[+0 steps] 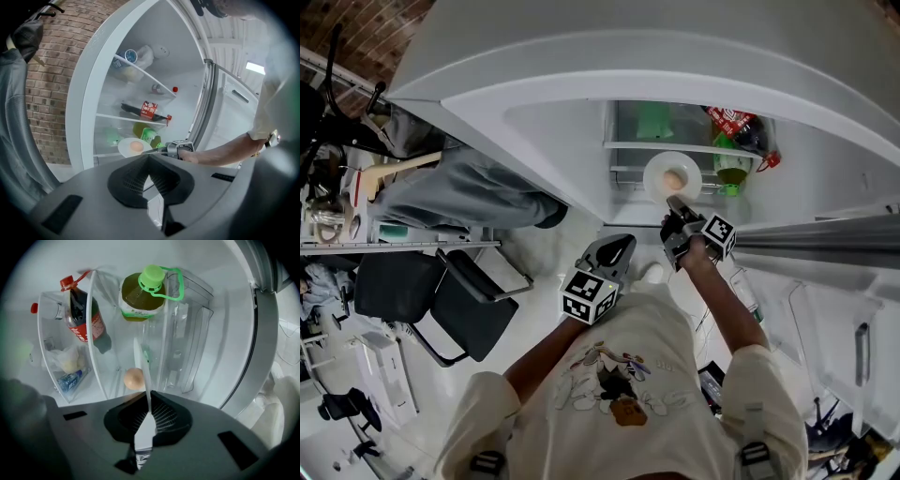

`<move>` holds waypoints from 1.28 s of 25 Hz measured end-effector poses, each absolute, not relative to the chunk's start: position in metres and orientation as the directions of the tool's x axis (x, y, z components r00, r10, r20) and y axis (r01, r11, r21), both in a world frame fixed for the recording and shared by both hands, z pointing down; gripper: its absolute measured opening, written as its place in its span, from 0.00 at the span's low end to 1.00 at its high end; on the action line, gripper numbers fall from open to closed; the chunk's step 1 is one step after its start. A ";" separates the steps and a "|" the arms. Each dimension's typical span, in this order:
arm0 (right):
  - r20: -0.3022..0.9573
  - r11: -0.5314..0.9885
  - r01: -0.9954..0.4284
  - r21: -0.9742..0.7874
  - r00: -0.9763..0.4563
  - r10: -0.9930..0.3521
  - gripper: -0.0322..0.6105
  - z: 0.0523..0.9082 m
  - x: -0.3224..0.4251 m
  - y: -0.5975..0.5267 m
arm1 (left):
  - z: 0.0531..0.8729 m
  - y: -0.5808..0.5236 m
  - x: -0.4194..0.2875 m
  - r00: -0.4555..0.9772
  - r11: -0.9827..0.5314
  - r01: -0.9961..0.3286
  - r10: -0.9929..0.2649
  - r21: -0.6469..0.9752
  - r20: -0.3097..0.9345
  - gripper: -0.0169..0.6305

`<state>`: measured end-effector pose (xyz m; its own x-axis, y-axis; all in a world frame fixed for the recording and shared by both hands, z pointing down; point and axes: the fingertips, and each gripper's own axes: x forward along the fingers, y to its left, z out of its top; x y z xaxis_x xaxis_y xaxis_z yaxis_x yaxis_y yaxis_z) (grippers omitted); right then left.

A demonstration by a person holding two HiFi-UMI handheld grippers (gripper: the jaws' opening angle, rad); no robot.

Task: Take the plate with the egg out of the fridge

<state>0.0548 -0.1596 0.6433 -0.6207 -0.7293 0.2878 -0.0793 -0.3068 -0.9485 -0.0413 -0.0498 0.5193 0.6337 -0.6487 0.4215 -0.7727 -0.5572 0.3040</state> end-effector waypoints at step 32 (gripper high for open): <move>0.195 -0.263 0.009 -0.965 -0.647 -0.737 0.08 0.577 0.042 -0.136 | 0.519 -0.064 -0.042 0.667 -0.580 -0.745 -0.630 0.329 0.399 0.04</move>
<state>0.0415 -0.1358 0.5771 -0.6468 -0.7374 0.1949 0.0087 -0.2626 -0.9649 -0.0420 -0.0640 0.5193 0.6667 -0.6297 0.3989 -0.7450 -0.5804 0.3289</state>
